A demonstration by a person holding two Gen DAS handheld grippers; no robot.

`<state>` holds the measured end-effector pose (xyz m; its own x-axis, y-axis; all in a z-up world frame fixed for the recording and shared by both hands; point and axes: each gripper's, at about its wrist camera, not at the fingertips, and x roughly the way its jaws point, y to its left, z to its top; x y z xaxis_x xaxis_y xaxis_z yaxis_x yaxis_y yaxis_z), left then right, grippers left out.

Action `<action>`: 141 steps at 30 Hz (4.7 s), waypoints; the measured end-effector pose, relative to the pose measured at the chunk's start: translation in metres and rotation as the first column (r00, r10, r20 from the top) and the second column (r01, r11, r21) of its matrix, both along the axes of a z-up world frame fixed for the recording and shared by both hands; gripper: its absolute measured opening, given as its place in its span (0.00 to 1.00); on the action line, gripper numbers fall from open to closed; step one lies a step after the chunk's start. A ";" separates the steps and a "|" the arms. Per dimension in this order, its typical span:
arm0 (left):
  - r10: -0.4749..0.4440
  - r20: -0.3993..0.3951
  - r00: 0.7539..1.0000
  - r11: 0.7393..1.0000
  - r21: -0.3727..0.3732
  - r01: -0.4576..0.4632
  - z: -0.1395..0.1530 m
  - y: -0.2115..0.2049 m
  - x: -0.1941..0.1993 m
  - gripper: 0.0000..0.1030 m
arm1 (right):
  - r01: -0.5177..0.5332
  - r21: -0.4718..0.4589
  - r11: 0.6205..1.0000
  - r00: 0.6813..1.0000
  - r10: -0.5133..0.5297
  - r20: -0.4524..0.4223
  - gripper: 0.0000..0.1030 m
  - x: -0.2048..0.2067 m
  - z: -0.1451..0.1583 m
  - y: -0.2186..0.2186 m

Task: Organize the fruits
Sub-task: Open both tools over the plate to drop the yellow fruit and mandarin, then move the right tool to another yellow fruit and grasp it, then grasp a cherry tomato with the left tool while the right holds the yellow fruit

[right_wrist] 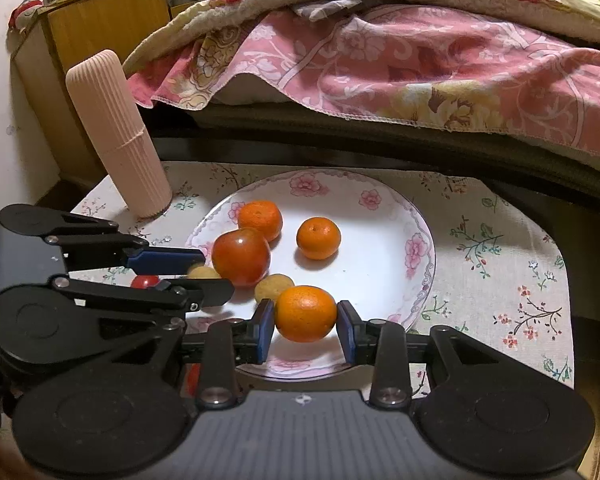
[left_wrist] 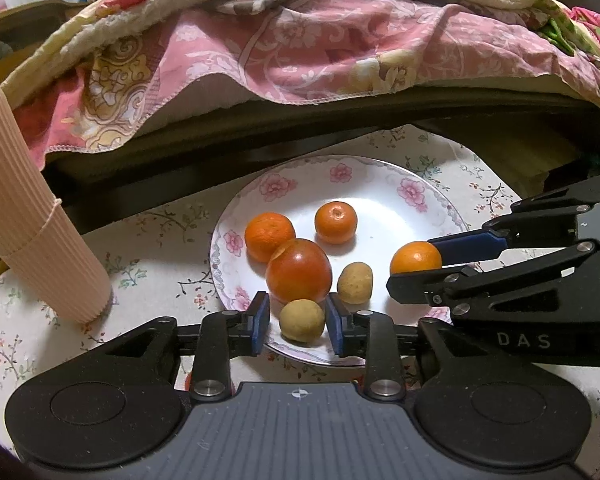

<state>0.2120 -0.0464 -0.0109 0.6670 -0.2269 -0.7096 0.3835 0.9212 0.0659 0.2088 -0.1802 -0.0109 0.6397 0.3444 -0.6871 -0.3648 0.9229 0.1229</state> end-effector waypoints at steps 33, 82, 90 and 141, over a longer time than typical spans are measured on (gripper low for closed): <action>-0.024 0.046 0.999 1.000 0.003 0.024 0.035 0.019 -0.061 0.56 | -0.006 0.016 1.000 0.999 0.006 0.039 0.36 -0.054 0.032 0.005; -0.001 -0.142 0.990 1.000 0.015 0.003 0.002 0.063 -0.102 0.59 | -0.149 0.007 0.989 0.983 0.149 -0.103 0.36 -0.086 -0.011 0.060; 0.003 -0.162 0.987 1.000 0.013 -0.001 -0.003 0.066 -0.095 0.59 | -0.182 -0.003 0.983 0.978 0.180 -0.106 0.36 -0.075 -0.024 0.068; -0.039 -0.195 0.980 0.999 0.013 0.042 -0.020 0.039 -0.154 0.37 | -0.118 -0.075 0.990 0.987 0.109 -0.116 0.29 -0.150 -0.023 0.023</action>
